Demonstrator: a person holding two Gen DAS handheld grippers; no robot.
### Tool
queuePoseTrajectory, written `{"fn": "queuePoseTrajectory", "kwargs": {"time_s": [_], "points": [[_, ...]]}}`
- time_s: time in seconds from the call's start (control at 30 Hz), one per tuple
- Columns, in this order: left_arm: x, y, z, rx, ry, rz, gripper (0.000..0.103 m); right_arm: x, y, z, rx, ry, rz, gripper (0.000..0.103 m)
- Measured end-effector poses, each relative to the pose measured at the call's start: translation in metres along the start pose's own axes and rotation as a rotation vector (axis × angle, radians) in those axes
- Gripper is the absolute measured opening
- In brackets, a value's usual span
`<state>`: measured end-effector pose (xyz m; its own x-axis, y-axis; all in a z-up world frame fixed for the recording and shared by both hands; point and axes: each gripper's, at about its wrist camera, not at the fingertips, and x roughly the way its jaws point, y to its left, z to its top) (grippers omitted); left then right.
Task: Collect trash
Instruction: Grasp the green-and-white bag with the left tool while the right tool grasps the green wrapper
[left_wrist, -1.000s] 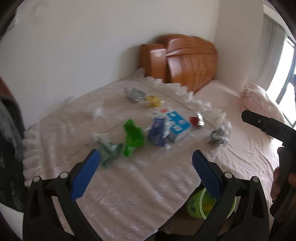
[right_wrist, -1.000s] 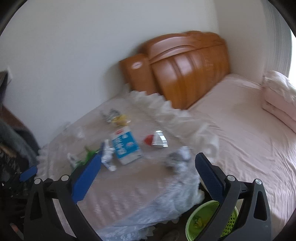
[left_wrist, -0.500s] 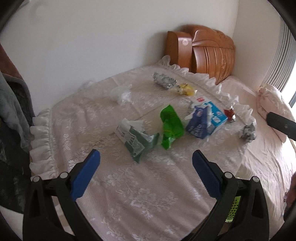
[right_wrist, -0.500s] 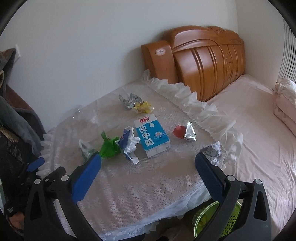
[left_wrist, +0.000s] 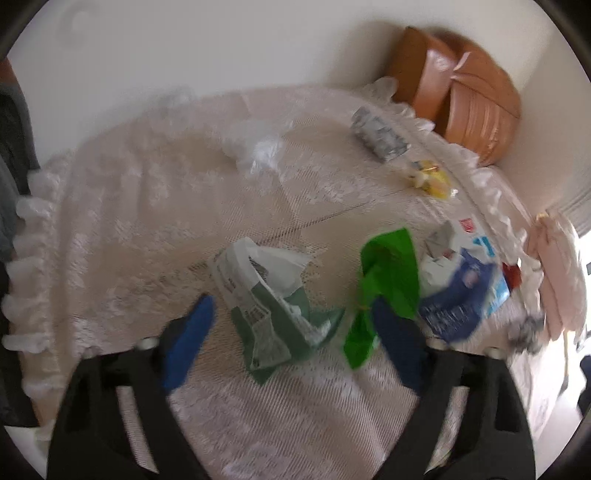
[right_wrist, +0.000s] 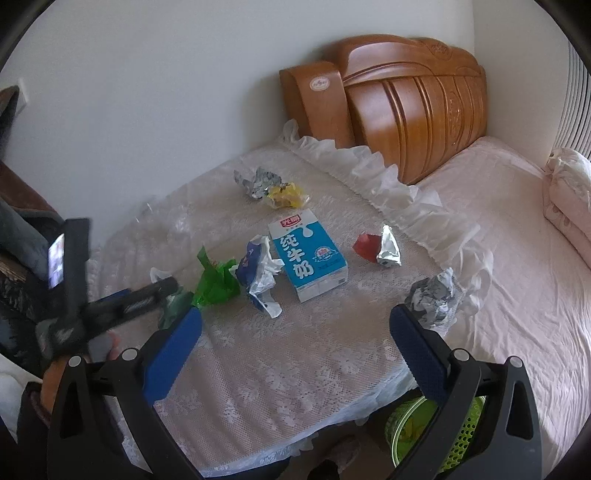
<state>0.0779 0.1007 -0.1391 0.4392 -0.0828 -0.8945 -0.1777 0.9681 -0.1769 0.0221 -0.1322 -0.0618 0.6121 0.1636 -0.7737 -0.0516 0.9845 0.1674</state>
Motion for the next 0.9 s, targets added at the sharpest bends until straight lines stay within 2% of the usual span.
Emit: {"fn": "queuePoseTrajectory", "kwargs": {"time_s": [0.03,0.07,0.1,0.2,0.43,0.57,0.67,0.77,0.9], "points": [[0.009,0.003,0.002,-0.030,0.030,-0.004,0.066,0.002,0.002,0.000,0.000,0.005,0.003,0.101],[0.013,0.005,0.003,-0.045,0.046,-0.004,0.055,0.004,0.004,0.000,0.001,0.010,0.008,0.101],[0.020,0.008,0.003,-0.065,0.071,-0.003,0.048,0.006,0.005,0.000,0.000,0.014,0.012,0.101],[0.026,0.016,0.003,-0.097,0.085,-0.013,0.046,0.015,0.012,0.000,-0.008,0.034,0.026,0.101],[0.023,0.020,0.004,-0.069,0.071,-0.077,0.041,0.050,0.033,-0.003,0.003,0.137,0.114,0.101],[0.012,0.032,0.002,-0.060,0.046,-0.127,0.039,0.070,0.047,-0.006,0.005,0.200,0.164,0.101],[-0.009,0.041,0.001,-0.028,-0.010,-0.114,0.038,0.091,0.064,-0.005,0.005,0.243,0.212,0.101],[-0.032,0.050,0.000,0.012,-0.072,-0.085,0.038,0.112,0.079,-0.002,0.008,0.262,0.208,0.101],[-0.054,0.061,-0.001,0.022,-0.112,-0.094,0.038,0.142,0.092,0.003,0.023,0.276,0.117,0.101]]}}
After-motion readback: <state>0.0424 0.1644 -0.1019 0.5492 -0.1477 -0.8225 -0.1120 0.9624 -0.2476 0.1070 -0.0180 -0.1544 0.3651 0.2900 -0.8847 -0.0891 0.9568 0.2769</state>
